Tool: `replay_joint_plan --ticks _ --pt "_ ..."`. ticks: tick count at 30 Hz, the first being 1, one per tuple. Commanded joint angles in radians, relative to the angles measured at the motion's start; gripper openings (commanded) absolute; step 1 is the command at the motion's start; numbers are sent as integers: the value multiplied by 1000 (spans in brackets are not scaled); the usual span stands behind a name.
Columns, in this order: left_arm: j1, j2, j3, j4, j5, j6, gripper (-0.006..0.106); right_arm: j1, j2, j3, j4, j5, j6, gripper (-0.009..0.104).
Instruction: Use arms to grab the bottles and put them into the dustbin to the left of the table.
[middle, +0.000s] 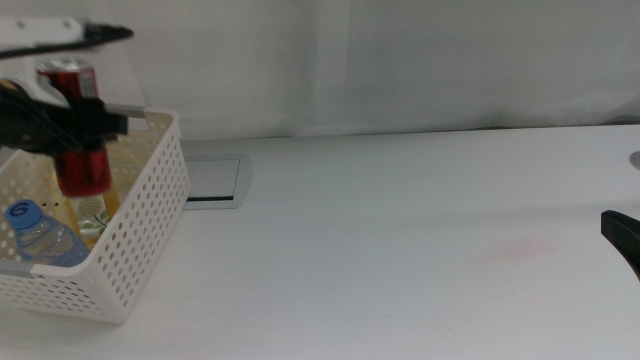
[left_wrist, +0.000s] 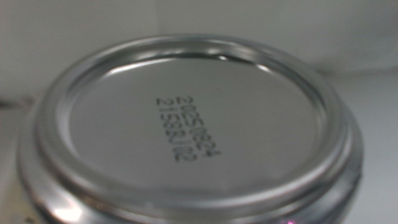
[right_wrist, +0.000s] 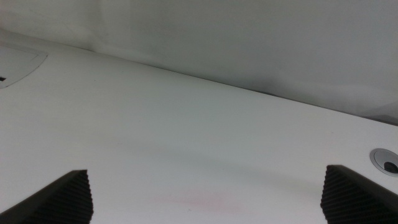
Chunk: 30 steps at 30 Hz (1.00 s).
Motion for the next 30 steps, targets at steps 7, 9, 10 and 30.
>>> replay_joint_plan --ticks 7,9,10,30 --pt "2 122 -13 -15 -28 -23 -3 -6 -3 5 -3 -9 -4 103" --pt "2 142 -13 -15 -28 -33 -3 -6 -3 5 -3 -9 -2 103" --pt "2 151 -13 -15 -28 -35 -3 -6 -3 5 -3 -9 -2 103" --pt "2 192 -13 -9 -75 -95 52 -6 -3 5 -3 -9 -2 103"
